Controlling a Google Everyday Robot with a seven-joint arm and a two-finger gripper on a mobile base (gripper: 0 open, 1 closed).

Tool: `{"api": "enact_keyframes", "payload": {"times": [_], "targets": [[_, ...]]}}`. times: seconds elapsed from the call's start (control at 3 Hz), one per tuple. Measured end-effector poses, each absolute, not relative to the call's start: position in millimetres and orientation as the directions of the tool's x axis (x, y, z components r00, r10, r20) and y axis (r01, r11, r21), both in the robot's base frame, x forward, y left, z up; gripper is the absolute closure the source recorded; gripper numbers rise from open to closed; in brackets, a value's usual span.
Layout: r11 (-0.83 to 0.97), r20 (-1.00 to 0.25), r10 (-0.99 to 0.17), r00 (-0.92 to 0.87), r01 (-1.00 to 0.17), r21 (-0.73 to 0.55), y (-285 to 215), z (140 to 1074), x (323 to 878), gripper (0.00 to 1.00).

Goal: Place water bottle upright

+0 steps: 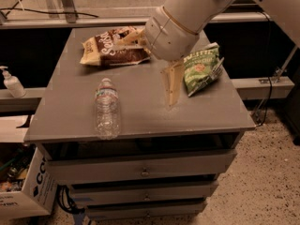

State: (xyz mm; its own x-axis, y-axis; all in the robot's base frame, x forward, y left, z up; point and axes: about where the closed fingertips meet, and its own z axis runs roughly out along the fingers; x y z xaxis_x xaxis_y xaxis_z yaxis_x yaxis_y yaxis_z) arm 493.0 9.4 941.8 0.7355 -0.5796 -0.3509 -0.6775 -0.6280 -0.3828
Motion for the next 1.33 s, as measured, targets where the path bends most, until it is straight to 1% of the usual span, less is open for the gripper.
{"api": "enact_keyframes", "payload": {"times": [0.33, 0.67, 1.0, 1.33], "targets": [[-0.716, -0.282, -0.485, 0.828, -0.561, -0.415, 39, 947, 515, 0.00], [-0.799, -0.218, -0.369, 0.903, -0.429, -0.421, 68, 942, 533, 0.00], [-0.863, -0.138, -0.268, 0.954, -0.301, -0.406, 92, 932, 542, 0.00], [-0.918, -0.021, -0.182, 0.983, -0.177, -0.355, 111, 920, 555, 0.00]]}}
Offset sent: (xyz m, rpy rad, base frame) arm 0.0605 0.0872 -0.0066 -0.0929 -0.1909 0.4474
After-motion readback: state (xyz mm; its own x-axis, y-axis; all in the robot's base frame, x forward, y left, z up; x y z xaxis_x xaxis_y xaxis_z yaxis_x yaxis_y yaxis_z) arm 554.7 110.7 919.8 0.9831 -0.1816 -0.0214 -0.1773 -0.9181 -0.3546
